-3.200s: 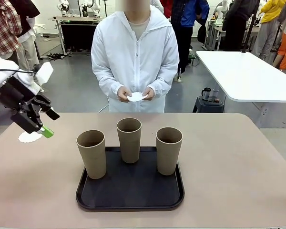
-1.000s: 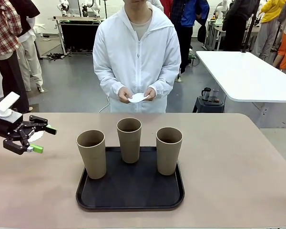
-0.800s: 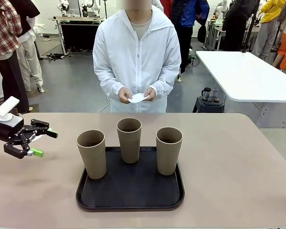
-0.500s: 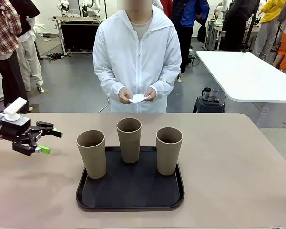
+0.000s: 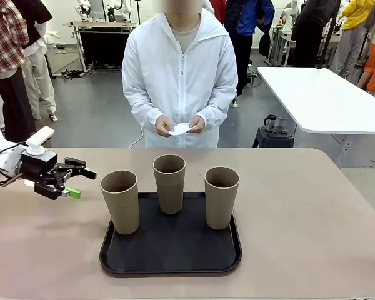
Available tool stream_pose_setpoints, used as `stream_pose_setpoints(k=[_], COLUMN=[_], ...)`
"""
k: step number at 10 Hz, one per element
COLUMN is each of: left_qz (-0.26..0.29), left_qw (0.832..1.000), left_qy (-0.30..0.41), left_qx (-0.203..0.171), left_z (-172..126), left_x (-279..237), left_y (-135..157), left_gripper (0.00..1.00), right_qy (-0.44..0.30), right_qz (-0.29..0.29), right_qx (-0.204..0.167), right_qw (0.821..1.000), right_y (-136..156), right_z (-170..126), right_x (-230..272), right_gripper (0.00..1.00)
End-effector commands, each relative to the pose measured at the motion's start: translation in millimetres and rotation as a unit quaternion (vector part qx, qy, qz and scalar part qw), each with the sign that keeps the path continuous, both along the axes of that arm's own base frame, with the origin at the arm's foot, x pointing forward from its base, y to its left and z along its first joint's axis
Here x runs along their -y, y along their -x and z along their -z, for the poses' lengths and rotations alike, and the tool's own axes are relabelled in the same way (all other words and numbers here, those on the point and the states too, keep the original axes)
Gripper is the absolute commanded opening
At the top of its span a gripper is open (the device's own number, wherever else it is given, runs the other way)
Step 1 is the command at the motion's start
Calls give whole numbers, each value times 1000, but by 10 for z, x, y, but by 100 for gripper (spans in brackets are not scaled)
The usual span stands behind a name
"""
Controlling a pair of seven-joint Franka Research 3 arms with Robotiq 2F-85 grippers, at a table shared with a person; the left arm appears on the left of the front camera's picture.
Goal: Place coasters on the table and set cups on them.
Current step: Pick up one Reusable plastic cup and place it on a coaster set by the human.
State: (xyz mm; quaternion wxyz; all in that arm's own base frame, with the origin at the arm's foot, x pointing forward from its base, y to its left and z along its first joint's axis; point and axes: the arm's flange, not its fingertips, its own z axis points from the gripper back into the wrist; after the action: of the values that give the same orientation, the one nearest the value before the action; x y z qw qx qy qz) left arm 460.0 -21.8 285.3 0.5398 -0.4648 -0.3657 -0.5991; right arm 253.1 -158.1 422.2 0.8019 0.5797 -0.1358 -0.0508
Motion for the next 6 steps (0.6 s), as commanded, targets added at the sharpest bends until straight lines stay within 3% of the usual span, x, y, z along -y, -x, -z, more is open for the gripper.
stream_pose_setpoints(k=[1,6], left_qz=[-3,18], left_qw=[1000,999], left_qy=[-5,-25], left_qx=[18,33], left_z=[12,51], left_x=[204,683], left_y=[-34,1], left_gripper=[100,100], right_qy=[-5,-5], right_qz=[-1,-1], right_qx=[1,1], right_qw=[1000,1000], right_y=[-7,-7], right_z=[-5,-5], right_x=[-3,-3], right_gripper=[100,100])
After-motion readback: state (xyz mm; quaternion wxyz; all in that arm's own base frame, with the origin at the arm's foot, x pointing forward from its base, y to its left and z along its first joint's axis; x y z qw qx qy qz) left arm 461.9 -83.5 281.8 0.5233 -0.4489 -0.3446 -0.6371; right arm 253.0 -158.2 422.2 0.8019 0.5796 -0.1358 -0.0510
